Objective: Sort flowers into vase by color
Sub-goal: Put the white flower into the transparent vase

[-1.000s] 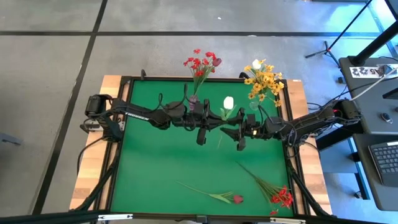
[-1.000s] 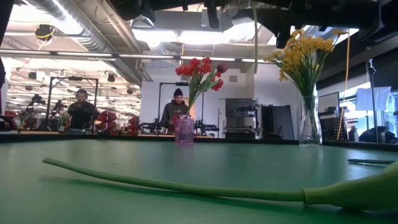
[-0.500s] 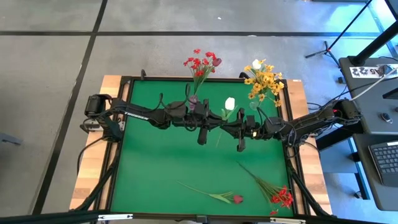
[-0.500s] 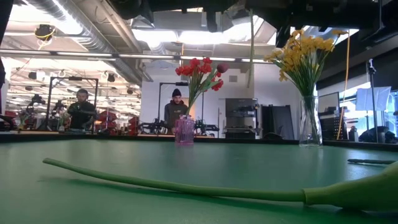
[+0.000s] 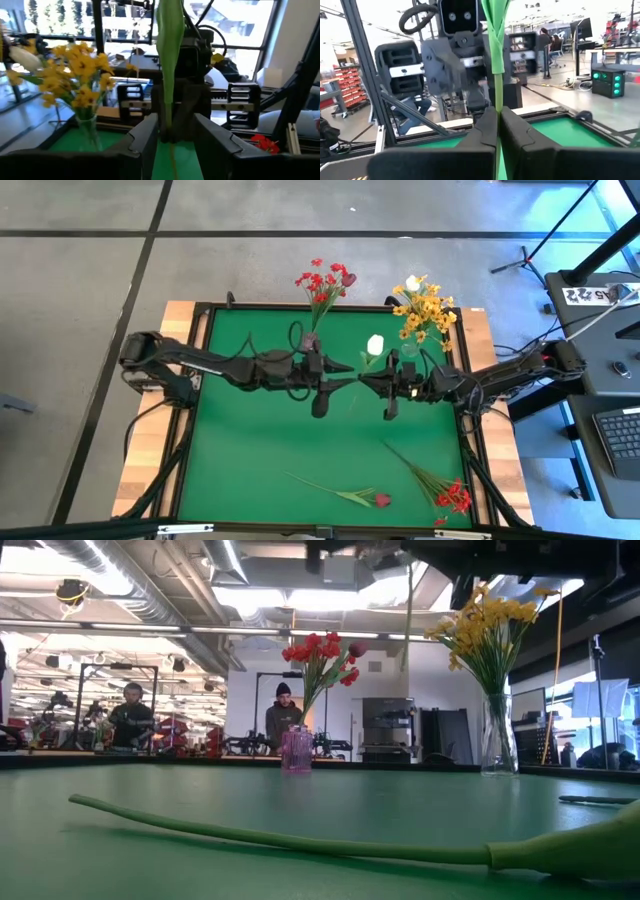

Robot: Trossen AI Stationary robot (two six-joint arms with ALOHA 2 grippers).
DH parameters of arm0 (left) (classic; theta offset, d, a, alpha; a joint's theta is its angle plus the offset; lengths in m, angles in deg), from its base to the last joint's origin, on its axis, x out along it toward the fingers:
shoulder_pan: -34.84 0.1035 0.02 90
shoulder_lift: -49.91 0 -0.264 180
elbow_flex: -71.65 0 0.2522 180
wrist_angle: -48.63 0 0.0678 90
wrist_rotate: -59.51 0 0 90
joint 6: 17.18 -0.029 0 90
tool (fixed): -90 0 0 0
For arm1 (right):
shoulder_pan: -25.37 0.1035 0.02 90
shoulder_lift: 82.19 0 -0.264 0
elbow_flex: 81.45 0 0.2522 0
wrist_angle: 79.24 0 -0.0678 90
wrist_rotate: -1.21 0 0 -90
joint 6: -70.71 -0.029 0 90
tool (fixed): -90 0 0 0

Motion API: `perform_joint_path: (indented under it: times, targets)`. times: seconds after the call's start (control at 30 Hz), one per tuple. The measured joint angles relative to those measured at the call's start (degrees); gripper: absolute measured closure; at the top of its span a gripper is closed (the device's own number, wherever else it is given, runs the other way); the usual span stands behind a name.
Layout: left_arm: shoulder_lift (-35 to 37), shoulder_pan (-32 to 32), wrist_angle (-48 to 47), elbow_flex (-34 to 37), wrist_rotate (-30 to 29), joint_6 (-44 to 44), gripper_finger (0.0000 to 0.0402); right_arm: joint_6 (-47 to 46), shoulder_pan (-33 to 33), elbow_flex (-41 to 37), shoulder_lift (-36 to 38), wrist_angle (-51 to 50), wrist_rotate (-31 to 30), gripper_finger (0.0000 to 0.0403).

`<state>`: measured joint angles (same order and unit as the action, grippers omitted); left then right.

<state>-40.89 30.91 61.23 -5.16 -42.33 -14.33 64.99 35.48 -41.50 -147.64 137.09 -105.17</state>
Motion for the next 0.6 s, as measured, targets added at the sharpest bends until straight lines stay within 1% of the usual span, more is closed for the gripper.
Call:
perform_joint_path:
  times: [0.17, 0.33, 0.4, 0.53, 0.6]
  targets:
    - [6.5, -2.2, -6.96, 0.0, -3.29, 1.19, 0.0283, 0.24, 0.0, 0.01, 5.47, -8.59, -5.8, 0.0399]
    - [12.44, -4.36, -17.73, 0.0, -6.3, 1.48, 0.0283, -0.4, 0.04, 0.01, 12.69, -19.58, -10.41, 0.0399]
    - [14.19, -5.06, -22.32, 0.0, -8.01, 1.96, 0.0283, -3.15, 0.04, 0.05, 15.82, -26.63, -12.27, 0.0399]
    - [15.76, -6.1, -30.64, 0.01, -10.51, 3.92, 0.0284, -8.5, 0.04, 0.02, 19.82, -41.6, -18.45, 0.0399]
    - [15.77, -6.42, -31.89, 0.09, -11.66, 4.47, 0.0291, -10.48, 0.04, -0.01, 21.7, -45.32, -20.42, 0.0399]
